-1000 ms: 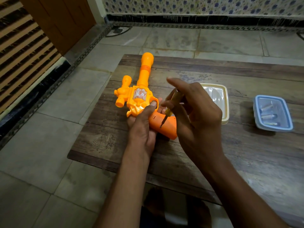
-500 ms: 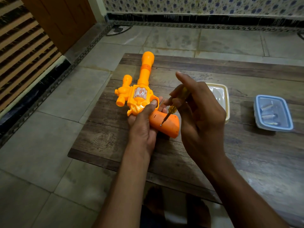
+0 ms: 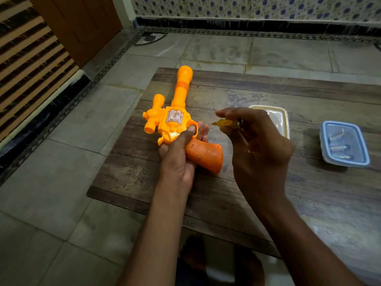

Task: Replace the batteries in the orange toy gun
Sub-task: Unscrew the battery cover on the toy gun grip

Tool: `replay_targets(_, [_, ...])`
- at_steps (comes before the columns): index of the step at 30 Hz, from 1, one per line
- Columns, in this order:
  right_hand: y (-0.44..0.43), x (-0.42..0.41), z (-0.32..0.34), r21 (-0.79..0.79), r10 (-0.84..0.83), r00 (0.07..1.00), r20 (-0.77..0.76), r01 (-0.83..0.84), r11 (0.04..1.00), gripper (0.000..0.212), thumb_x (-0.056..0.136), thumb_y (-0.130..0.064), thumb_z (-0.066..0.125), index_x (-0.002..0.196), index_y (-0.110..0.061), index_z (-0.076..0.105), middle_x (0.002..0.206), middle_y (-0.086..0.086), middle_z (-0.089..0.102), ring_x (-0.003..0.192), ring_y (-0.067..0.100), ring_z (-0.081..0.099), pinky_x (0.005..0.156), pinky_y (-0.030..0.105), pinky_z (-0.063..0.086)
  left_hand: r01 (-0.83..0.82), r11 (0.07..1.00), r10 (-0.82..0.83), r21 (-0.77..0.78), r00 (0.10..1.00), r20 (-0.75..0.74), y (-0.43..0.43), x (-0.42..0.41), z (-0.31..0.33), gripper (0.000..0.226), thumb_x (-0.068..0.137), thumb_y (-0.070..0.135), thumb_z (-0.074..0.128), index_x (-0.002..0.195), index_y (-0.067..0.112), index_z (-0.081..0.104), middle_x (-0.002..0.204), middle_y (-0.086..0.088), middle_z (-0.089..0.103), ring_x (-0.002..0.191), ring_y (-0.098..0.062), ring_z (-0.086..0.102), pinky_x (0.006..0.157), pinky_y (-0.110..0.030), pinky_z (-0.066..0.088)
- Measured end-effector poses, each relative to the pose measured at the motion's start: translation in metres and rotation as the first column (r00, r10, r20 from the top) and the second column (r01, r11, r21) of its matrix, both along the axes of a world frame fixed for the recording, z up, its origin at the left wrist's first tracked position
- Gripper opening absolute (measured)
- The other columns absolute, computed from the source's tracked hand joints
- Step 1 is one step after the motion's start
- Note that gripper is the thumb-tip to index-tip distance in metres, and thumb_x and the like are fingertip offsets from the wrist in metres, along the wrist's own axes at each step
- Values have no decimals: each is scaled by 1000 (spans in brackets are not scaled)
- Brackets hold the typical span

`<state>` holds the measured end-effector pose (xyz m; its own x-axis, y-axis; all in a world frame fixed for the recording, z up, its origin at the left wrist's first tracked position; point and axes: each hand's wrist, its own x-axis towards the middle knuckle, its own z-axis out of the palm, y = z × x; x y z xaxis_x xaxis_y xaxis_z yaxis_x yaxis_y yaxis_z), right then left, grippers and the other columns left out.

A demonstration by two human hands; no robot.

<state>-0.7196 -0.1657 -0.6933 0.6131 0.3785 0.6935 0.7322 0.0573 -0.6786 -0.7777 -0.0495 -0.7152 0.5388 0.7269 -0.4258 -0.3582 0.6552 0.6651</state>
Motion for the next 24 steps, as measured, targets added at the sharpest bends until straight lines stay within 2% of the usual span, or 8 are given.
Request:
replay_targets(5, [10,4,-16,-111,-21,986,162,39,993,21,84,19,68,95,1,73,113,8,76,108,16,73,87,29,60,-54,998,54,30,999,-7,10,-6,-3,44,89,-7,66,132,5,59,106,-20,77,87,-28,77,88,-44,62])
replay_targets(8, [20,10,-25,-197,3,966,260,50,979,23,82,18,67,95,1,75,112,13,76,109,22,73,90,28,58,-92,994,93,53,995,-18,18,-9,-8,51,87,-7,66,136,4,57,112,-21,75,99,-33,75,87,-43,61])
replay_targets(10, [27,13,-28,-238,46,954,295,26,971,20,87,8,57,95,3,75,112,17,76,110,28,72,92,32,57,-72,996,73,55,997,-10,22,-12,-11,58,83,-3,69,139,3,54,121,-25,71,110,-38,71,98,-50,57])
replay_targets(12, [33,15,-30,-269,76,948,309,11,963,30,91,-6,47,93,5,74,111,22,75,109,34,72,92,37,58,-40,998,41,51,999,-20,26,-15,-13,54,84,0,68,136,1,56,120,-24,72,100,-31,72,104,-54,52])
replay_targets(14, [39,17,-35,-329,96,939,329,19,944,30,86,-3,46,91,6,74,110,25,74,108,40,71,87,46,59,-26,998,27,49,999,-23,28,-18,-14,44,87,0,64,131,1,60,119,-23,73,88,-24,70,100,-52,53])
replay_targets(18, [46,22,-46,-444,159,935,316,-2,896,39,79,-6,39,92,8,73,109,28,74,105,43,72,80,55,62,-36,998,36,43,999,-6,31,-20,-14,39,89,-2,61,128,1,60,123,-26,70,77,-19,69,69,-31,58])
replay_targets(21, [46,25,-51,-498,218,942,256,-65,865,43,79,-15,40,94,8,74,108,28,74,105,47,70,86,56,59,-50,998,50,40,999,-1,32,-20,-14,35,89,-4,59,123,2,61,123,-28,70,74,-18,68,68,-29,55])
replay_targets(24, [45,29,-57,-594,284,940,189,-121,795,29,79,-7,56,96,6,75,112,26,73,113,48,67,95,55,54,-44,998,44,49,999,-8,31,-19,-14,28,90,-4,59,116,5,63,122,-29,70,75,-19,67,67,-29,54])
